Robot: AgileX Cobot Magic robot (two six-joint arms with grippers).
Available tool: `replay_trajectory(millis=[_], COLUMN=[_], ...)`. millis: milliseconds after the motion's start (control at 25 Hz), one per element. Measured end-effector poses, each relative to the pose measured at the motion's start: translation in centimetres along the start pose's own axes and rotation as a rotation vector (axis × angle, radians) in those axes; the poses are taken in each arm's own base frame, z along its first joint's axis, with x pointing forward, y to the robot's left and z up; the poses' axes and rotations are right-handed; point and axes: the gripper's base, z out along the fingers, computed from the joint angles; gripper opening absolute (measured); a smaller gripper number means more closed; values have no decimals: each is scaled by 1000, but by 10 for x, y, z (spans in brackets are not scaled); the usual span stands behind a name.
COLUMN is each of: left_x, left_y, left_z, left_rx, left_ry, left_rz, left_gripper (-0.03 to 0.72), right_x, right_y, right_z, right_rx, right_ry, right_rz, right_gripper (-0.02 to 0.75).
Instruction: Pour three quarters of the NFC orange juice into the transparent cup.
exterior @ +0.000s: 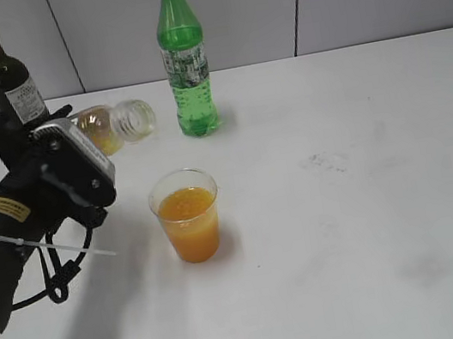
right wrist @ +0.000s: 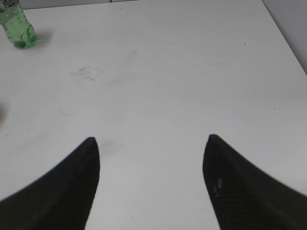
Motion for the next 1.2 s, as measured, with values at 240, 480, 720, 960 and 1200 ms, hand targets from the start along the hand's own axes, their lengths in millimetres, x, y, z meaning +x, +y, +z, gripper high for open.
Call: replay_trajectory(millis=[240,480,720,960,1200], left_x=[-4,5,33,45,52], left_y=[-1,3,20,26,7], left_z=[0,3,21,70,114], left_rx=[27,52,61,57,52], left_ry=[-43,-60,-93,-173,-196], left_rz=[-476,-825,-1047,-1095,-1088], left_gripper=[473,473,473,473,473], right_x=[0,0,0,0,0], right_y=[0,0,0,0,0], right_z=[0,0,0,0,0], right_rx=[0,0,0,0,0], right_ry=[0,0,0,0,0], right_rz=[0,0,0,0,0], right_gripper=[519,519,519,519,519])
